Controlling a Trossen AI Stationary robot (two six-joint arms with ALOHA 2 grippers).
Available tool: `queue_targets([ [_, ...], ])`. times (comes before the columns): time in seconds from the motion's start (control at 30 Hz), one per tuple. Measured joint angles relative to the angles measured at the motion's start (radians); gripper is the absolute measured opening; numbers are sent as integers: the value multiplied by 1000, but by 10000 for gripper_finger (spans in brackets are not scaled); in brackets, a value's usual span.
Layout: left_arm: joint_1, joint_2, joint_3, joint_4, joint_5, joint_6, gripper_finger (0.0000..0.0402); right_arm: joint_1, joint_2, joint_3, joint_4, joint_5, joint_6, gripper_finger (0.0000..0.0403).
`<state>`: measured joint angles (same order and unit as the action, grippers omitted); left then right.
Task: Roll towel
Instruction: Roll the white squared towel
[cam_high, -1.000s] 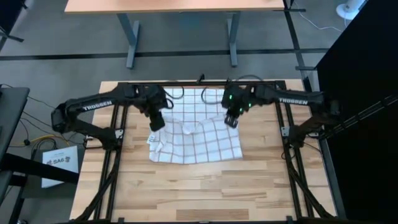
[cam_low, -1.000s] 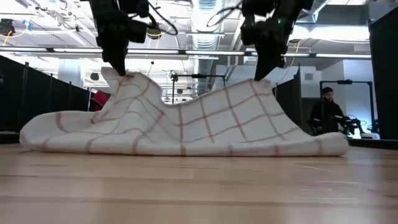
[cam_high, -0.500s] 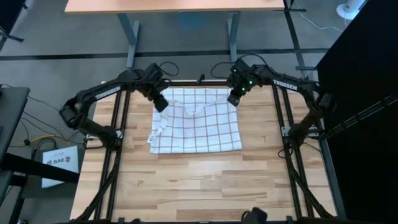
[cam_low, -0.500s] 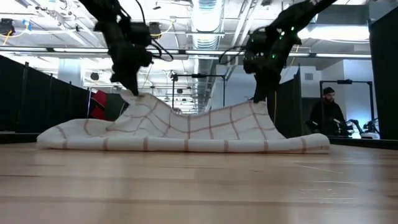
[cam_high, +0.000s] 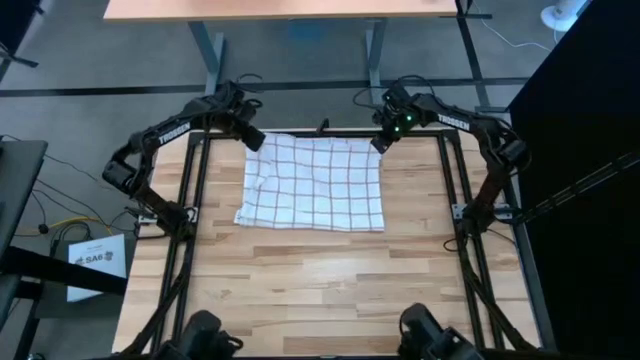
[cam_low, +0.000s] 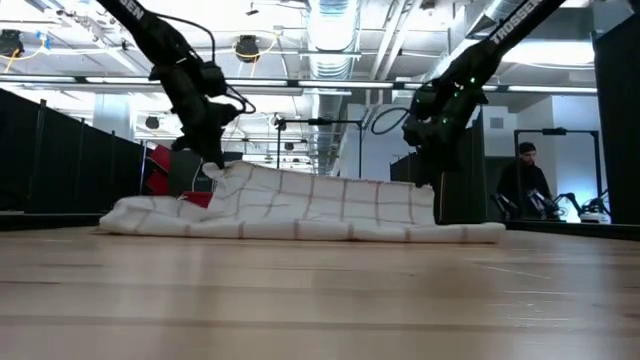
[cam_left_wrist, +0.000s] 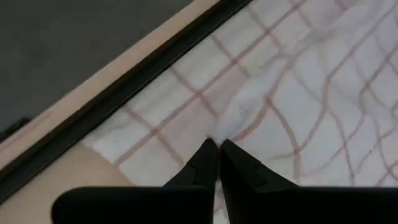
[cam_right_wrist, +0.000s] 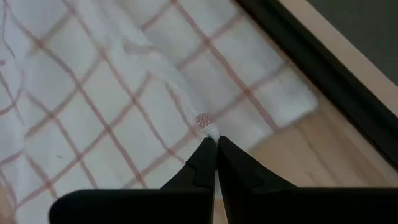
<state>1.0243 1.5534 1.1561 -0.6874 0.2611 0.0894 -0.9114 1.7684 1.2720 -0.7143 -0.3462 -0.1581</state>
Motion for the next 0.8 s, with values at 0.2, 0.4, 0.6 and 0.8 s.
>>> queue_targets([
  [0.2,25,56,0,11,-12,-5,2,-7,59,0,49,-18,6,0],
  [0.4,30,70,0,11,-30,10,39,-6,67,3,112,-14,18,10],
  [0.6,33,67,0,2,-31,0,122,-21,66,36,113,1,11,77],
  [0.8,-22,24,7,-79,-37,-96,176,-7,65,73,95,5,10,125],
])
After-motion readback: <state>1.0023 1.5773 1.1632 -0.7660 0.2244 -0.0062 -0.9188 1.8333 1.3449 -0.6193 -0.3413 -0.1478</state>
